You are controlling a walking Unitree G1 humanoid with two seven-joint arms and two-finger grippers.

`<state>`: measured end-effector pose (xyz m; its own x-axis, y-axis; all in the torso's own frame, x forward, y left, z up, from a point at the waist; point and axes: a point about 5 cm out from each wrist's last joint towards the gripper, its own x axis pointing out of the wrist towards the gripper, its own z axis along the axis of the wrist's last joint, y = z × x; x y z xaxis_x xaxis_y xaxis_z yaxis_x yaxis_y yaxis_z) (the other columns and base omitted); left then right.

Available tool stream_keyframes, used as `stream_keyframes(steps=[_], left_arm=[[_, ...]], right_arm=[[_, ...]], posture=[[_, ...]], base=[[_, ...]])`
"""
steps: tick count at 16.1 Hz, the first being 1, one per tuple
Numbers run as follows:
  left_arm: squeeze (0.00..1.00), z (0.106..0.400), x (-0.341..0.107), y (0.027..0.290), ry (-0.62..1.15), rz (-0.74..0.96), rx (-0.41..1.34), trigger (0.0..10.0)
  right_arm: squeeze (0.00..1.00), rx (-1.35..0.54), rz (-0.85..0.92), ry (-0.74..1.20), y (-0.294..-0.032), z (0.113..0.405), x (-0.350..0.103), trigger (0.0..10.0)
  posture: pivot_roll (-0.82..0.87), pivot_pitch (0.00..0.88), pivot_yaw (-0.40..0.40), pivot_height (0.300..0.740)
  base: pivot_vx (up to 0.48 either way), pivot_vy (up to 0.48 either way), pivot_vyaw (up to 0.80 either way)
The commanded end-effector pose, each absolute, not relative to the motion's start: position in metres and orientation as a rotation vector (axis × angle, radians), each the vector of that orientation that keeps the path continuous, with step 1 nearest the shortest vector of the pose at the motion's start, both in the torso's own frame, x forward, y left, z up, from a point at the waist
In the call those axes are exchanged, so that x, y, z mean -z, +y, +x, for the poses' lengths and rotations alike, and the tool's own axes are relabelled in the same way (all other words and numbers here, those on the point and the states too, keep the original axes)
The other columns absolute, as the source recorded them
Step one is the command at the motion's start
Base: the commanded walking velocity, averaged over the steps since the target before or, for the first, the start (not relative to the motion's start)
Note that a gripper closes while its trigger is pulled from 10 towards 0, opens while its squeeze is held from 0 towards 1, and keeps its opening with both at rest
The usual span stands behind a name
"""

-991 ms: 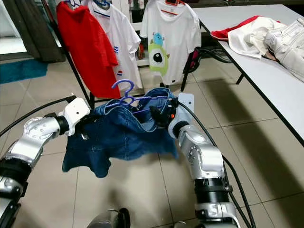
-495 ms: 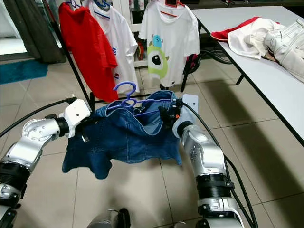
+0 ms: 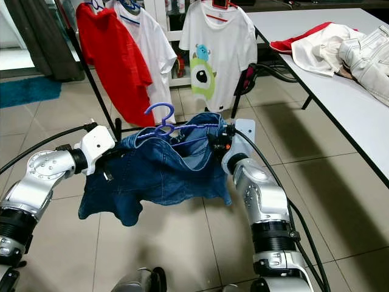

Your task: Hang hanger

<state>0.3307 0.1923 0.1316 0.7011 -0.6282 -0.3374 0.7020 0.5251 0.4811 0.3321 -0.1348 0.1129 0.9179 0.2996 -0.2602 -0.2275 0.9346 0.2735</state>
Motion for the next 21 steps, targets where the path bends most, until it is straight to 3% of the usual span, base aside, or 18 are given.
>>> stream_keyframes(steps=[1,8,13,18,21], left_arm=[[0.0,0.331,-0.139,0.193,0.098,0.641,0.801,0.0],[0.0,0.33,-0.138,0.196,0.118,0.667,0.8,0.0],[0.0,0.322,-0.104,0.216,0.34,0.845,0.793,0.0],[0.0,0.315,-0.087,0.194,0.37,0.926,0.944,0.0],[0.0,0.324,-0.09,0.202,0.373,0.89,0.836,0.0]], right_arm=[[0.0,-0.275,0.251,0.297,-0.135,0.333,-0.114,0.0],[0.0,-0.271,0.268,0.269,-0.138,0.335,-0.118,0.0],[0.0,-0.236,0.299,0.175,-0.152,0.344,-0.148,0.0],[0.0,-0.267,0.301,0.144,-0.144,0.352,-0.164,0.0],[0.0,-0.268,0.288,0.161,-0.146,0.351,-0.162,0.0]], posture=[[-0.07,0.037,0.064,0.74],[-0.07,0.043,0.064,0.74],[-0.07,0.051,0.067,0.74],[-0.07,0.054,0.063,0.74],[-0.08,0.053,0.061,0.74]], base=[[0.0,0.0,0.0],[0.0,0.0,0.0],[0.0,0.0,0.0],[0.0,0.0,0.0],[0.0,0.0,0.0]])
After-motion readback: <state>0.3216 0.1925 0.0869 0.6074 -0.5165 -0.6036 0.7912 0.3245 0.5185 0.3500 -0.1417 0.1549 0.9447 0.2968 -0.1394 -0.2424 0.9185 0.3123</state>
